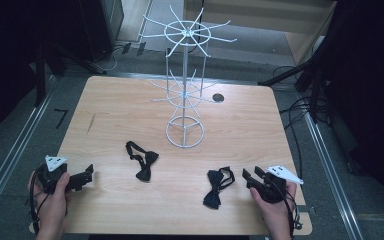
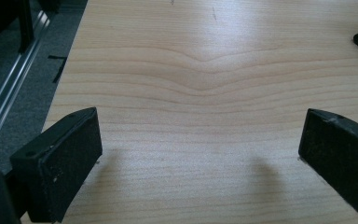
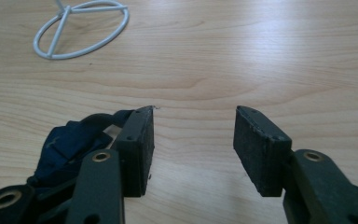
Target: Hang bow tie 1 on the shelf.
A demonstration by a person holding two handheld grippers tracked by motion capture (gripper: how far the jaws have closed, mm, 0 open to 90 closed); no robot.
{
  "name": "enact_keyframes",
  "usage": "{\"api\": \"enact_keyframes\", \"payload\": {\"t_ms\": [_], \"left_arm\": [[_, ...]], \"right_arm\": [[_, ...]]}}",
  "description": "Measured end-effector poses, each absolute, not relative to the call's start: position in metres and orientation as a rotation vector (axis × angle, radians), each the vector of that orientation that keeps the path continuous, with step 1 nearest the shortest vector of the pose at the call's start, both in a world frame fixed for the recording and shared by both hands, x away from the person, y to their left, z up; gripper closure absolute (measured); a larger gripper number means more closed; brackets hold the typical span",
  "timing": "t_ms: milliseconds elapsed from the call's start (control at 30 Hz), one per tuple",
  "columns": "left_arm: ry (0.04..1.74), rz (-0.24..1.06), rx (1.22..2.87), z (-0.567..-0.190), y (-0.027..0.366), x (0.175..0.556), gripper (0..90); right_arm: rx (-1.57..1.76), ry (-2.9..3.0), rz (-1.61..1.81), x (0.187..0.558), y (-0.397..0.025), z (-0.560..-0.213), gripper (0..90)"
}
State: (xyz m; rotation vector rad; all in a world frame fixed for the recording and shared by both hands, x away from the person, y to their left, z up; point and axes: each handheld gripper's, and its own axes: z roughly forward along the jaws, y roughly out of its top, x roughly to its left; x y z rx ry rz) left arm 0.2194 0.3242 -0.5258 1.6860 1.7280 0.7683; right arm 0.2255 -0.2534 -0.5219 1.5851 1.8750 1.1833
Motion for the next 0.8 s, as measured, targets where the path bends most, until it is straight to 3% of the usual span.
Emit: {"api": "enact_keyframes", "payload": {"t_ms": [333,800], "left_arm": [[1.726,0.767,1.708,-0.526,0.322,0.221,0.0],[1.712,0.758,1.770,-0.527,0.318,0.225,0.0]], "right_arm": [[1.606,1.935,1.175,0.227,-0.234,-0.520,61.8],[1.638,1.953,1.161,0.227,-0.229,-0.529,57.4]]}}
